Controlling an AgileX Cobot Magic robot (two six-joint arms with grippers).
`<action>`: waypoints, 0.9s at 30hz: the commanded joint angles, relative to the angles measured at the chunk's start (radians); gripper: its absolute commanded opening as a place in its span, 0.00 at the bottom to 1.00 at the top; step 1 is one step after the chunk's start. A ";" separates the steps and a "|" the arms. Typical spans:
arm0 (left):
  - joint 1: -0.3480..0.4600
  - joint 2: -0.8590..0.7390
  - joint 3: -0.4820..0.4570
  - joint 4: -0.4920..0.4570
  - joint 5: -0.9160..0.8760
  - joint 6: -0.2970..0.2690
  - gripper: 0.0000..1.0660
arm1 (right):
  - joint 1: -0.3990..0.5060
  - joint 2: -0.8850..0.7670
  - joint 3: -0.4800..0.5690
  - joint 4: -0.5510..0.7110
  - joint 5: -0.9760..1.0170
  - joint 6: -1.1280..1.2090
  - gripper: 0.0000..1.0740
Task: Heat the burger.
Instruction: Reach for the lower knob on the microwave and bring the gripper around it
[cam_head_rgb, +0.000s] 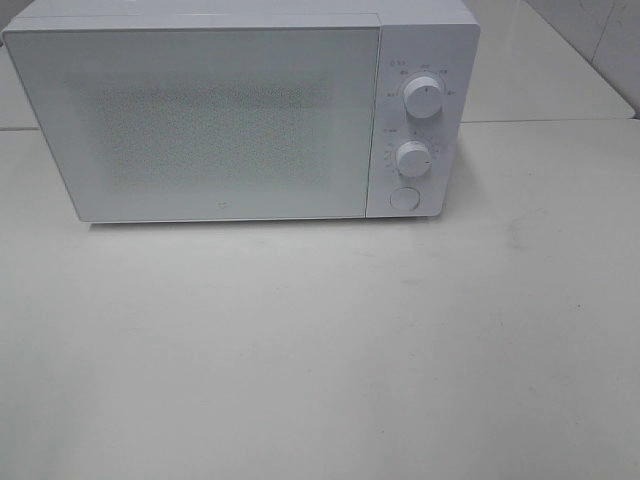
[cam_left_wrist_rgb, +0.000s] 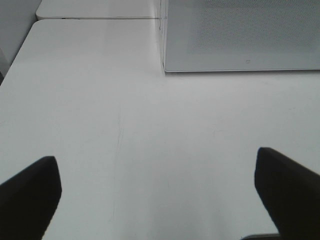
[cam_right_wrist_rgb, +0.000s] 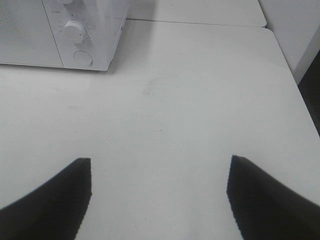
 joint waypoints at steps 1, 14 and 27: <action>0.001 -0.019 0.004 0.003 -0.010 -0.006 0.92 | -0.003 -0.026 0.001 -0.001 -0.002 -0.003 0.69; 0.001 -0.019 0.004 0.003 -0.010 -0.006 0.92 | -0.003 -0.027 0.001 -0.004 -0.002 -0.003 0.69; 0.001 -0.019 0.004 0.003 -0.010 -0.006 0.92 | -0.003 0.084 -0.068 -0.005 -0.087 0.038 0.69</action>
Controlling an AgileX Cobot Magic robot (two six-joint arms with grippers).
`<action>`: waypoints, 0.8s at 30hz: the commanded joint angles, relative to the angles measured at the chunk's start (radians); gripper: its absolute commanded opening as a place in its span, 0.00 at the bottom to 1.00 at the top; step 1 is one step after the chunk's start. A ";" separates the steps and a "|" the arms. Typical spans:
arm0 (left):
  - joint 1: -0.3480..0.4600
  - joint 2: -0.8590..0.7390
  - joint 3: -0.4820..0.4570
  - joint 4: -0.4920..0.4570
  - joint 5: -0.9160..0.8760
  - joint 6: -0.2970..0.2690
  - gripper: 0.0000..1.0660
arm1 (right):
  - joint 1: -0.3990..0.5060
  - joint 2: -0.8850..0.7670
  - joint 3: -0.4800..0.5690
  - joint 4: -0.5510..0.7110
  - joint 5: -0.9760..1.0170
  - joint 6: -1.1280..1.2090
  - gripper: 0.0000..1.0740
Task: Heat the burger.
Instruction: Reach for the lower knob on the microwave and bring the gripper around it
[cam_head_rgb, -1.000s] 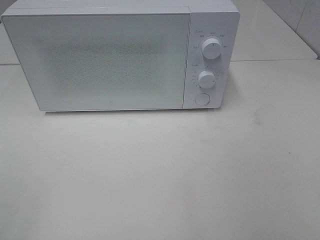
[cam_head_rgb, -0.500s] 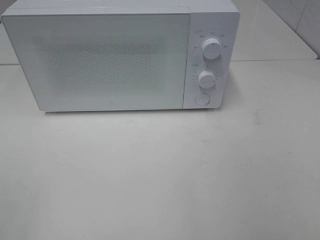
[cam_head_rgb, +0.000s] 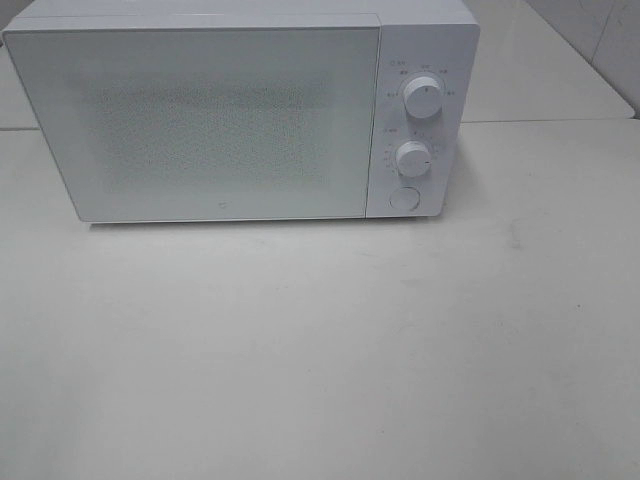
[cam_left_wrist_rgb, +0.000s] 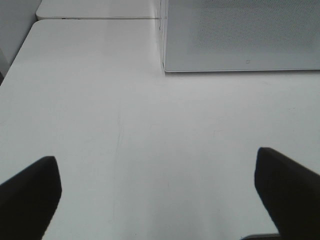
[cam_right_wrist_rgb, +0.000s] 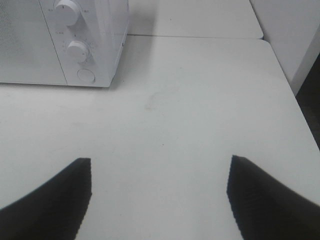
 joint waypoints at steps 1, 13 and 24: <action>0.001 -0.019 0.004 0.003 -0.010 -0.006 0.92 | -0.003 0.032 -0.013 -0.005 -0.054 0.011 0.69; 0.001 -0.019 0.004 0.003 -0.010 -0.006 0.92 | -0.003 0.194 -0.013 -0.003 -0.231 0.011 0.69; 0.001 -0.019 0.004 0.003 -0.010 -0.006 0.92 | -0.003 0.315 0.003 -0.004 -0.369 0.011 0.69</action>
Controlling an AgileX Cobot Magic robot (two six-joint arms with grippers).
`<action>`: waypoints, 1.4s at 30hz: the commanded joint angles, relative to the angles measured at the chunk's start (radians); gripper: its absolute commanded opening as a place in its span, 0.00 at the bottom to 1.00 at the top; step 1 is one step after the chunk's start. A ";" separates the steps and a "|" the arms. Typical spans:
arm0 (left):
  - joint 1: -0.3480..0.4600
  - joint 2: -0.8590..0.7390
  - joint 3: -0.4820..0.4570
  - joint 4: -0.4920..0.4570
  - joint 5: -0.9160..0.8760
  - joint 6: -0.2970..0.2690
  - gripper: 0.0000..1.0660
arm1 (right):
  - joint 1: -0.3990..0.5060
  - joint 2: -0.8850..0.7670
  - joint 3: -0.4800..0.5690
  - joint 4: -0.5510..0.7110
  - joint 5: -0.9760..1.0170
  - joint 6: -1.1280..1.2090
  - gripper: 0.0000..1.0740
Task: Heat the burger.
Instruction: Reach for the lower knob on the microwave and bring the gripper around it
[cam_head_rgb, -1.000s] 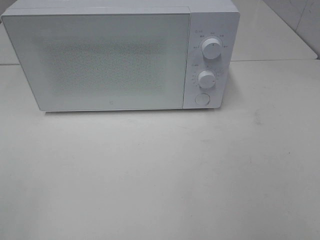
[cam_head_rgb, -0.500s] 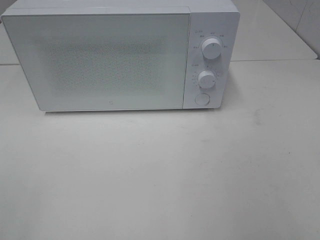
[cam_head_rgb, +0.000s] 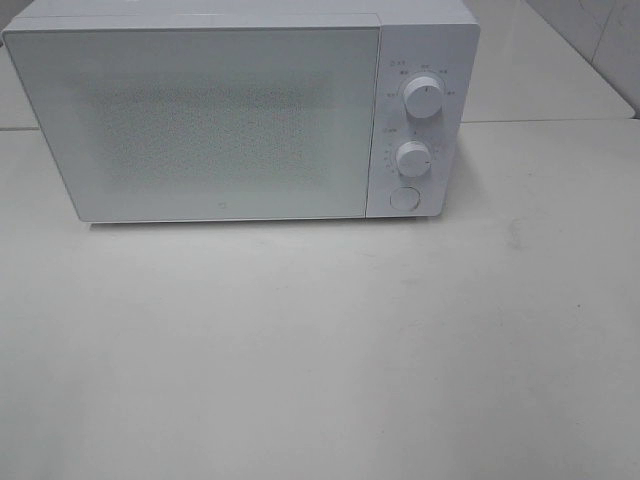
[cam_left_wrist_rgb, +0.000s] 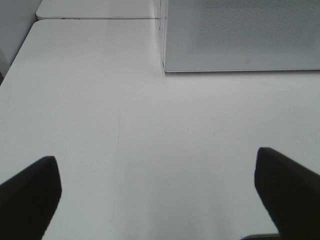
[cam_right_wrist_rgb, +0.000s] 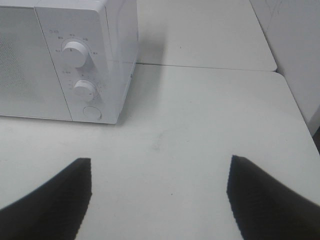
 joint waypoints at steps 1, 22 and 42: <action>0.001 -0.019 0.004 0.003 -0.010 -0.006 0.92 | -0.003 0.047 0.004 -0.004 -0.070 0.007 0.69; 0.001 -0.019 0.004 0.003 -0.010 -0.006 0.92 | -0.003 0.392 0.004 -0.004 -0.415 0.007 0.69; 0.001 -0.019 0.004 0.003 -0.010 -0.006 0.92 | -0.003 0.720 0.066 0.000 -0.942 -0.003 0.69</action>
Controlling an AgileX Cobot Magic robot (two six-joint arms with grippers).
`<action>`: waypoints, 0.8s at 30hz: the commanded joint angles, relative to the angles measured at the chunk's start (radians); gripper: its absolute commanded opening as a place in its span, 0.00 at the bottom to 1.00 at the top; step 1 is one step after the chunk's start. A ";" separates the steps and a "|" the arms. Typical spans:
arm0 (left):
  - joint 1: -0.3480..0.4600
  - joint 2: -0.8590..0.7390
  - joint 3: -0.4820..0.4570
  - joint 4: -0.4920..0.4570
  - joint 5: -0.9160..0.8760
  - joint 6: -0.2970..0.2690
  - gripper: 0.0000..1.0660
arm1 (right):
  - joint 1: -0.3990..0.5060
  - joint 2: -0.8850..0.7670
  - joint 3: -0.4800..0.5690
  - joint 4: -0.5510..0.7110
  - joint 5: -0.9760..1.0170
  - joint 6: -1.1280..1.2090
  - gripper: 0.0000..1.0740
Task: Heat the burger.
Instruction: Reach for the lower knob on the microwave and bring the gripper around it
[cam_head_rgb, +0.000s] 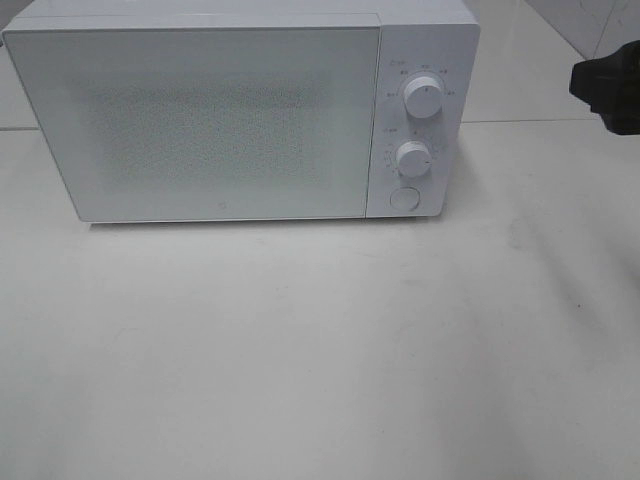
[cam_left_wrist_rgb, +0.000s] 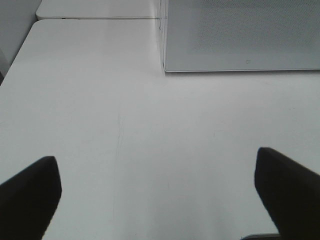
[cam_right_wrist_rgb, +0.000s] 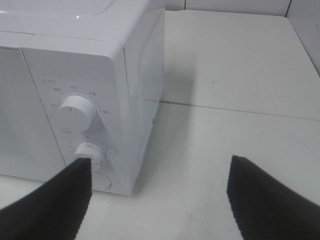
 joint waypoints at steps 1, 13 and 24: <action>0.001 -0.019 0.004 0.003 -0.010 -0.006 0.92 | -0.003 0.047 0.058 0.011 -0.192 -0.010 0.69; 0.001 -0.019 0.004 0.003 -0.010 -0.006 0.92 | 0.105 0.179 0.206 0.314 -0.564 -0.282 0.69; 0.001 -0.019 0.004 0.003 -0.010 -0.006 0.92 | 0.346 0.320 0.225 0.658 -0.817 -0.474 0.69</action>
